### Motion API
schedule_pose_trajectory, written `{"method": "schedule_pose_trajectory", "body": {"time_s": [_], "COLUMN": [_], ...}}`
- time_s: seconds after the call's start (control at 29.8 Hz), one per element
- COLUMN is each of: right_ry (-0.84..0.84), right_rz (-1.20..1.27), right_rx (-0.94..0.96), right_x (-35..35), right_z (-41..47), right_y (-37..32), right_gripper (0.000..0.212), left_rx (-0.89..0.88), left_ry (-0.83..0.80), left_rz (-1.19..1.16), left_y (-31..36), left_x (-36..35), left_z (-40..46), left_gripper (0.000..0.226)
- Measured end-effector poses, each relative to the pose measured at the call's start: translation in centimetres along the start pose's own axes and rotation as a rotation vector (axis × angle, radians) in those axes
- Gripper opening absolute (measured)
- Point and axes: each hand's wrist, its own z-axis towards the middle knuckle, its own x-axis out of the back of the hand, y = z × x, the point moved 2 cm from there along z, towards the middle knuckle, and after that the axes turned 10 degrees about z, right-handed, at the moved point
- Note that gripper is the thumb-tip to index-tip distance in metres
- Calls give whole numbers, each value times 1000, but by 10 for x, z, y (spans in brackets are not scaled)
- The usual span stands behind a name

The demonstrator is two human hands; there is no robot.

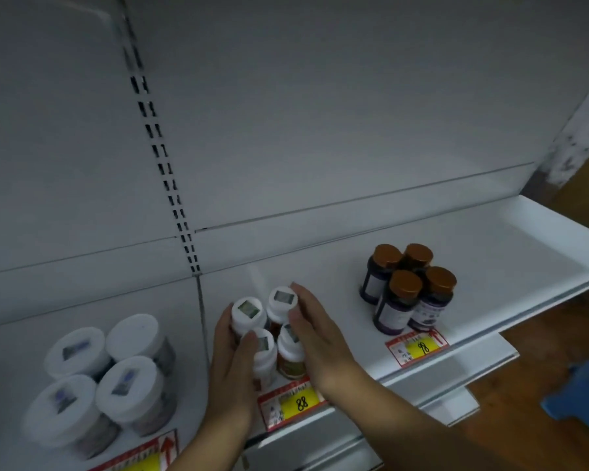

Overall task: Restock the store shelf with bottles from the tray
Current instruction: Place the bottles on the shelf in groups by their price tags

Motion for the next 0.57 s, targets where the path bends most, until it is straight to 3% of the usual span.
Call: {"method": "schedule_pose_trajectory", "body": {"time_s": [0.07, 0.13, 0.23, 0.3, 0.37, 0.47, 0.57], "right_ry": [-33, -65, -69, 27, 161, 290, 163], "right_rz": [20, 38, -43, -35, 16, 100, 24], "right_rx": [9, 89, 299, 466, 566, 426, 176], "right_x": [7, 21, 59, 100, 149, 214, 236], "right_z": [-5, -13, -27, -29, -24, 2, 28], "right_y": [-9, -26, -61, -83, -97, -91, -61], "right_gripper": [49, 51, 46, 43, 39, 34, 46], "left_rx": [-62, -274, -545, -604, -532, -223, 17], "left_ry": [117, 213, 192, 132, 72, -31, -105], "left_rz": [118, 166, 142, 161, 218, 284, 158], "left_y": [14, 38, 74, 82, 77, 51, 21], "left_x": [6, 3, -29, -63, -104, -163, -198], "left_z": [-6, -17, -40, -49, -48, -27, -1], "left_gripper": [40, 47, 51, 48, 42, 31, 31]}}
